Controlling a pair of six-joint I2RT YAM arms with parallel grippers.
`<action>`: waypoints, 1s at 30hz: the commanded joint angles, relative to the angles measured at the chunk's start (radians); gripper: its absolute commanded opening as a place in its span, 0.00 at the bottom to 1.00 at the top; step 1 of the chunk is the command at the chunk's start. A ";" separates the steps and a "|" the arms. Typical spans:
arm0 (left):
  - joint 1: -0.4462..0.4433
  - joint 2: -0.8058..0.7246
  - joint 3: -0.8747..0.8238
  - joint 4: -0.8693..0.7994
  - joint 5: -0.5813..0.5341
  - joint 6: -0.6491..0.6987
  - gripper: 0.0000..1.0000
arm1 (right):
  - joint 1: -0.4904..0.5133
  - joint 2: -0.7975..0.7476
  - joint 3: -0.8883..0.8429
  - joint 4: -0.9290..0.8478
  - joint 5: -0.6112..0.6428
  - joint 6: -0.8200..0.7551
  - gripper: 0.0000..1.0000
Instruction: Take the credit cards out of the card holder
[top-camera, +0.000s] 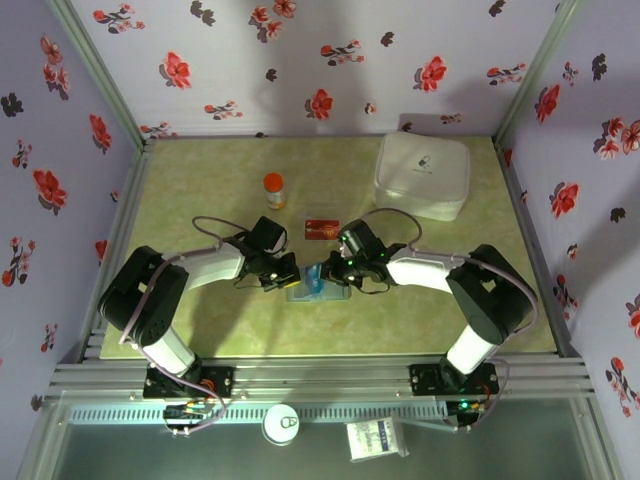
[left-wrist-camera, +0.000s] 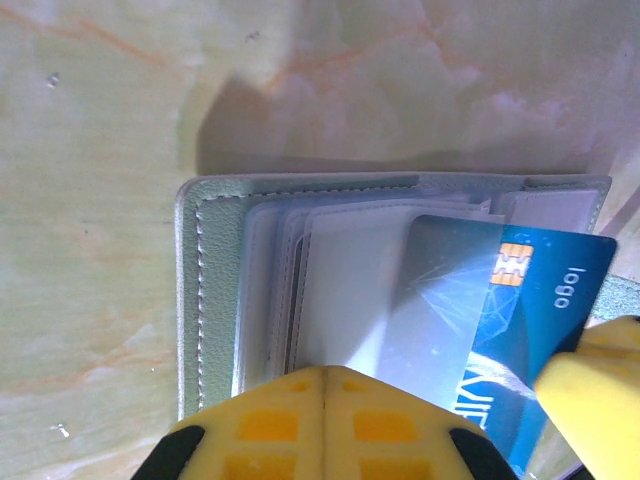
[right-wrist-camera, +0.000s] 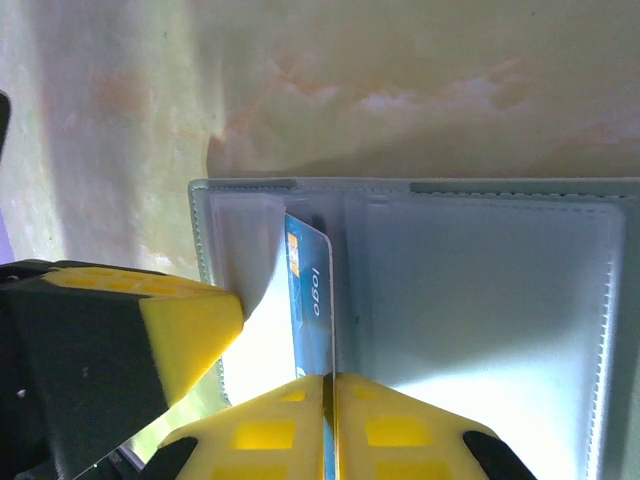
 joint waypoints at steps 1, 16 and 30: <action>-0.006 -0.010 -0.002 -0.052 -0.022 0.009 0.00 | -0.009 -0.045 -0.011 -0.078 0.032 -0.036 0.10; -0.006 -0.114 0.041 -0.091 -0.031 0.002 0.00 | -0.022 -0.139 0.143 -0.421 0.164 -0.245 0.07; -0.005 -0.167 0.062 -0.145 -0.070 0.000 0.00 | -0.025 -0.158 0.340 -0.713 0.284 -0.851 0.02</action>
